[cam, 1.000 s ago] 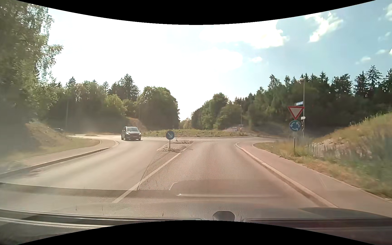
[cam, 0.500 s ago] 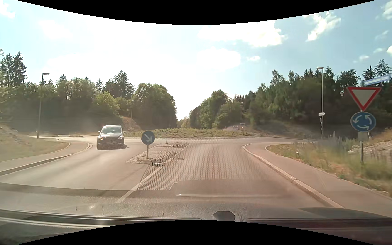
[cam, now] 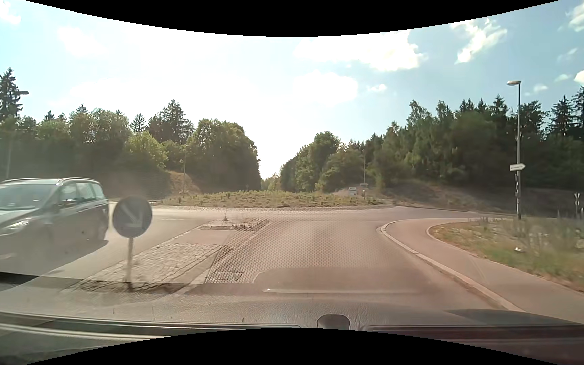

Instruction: Follow the waypoints while adhering to traffic rules and regulations

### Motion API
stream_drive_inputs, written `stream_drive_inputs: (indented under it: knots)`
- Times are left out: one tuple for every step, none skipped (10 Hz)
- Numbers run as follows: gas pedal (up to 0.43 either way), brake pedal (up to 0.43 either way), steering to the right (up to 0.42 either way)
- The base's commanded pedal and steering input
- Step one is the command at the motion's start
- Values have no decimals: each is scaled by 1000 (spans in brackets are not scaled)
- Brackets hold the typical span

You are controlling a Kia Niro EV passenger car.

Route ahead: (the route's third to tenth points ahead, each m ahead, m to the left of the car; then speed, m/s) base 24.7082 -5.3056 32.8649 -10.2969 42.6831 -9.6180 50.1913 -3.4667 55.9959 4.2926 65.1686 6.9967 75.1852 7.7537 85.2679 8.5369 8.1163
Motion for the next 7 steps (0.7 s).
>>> stream_drive_inputs:
  knots:
    - [0, 268, 7]
    - [0, 268, 7]
    - [0, 268, 6]
    - [0, 213, 6]
    - [0, 37, 6]
    - [0, 6, 7]
    - [0, 6, 17]
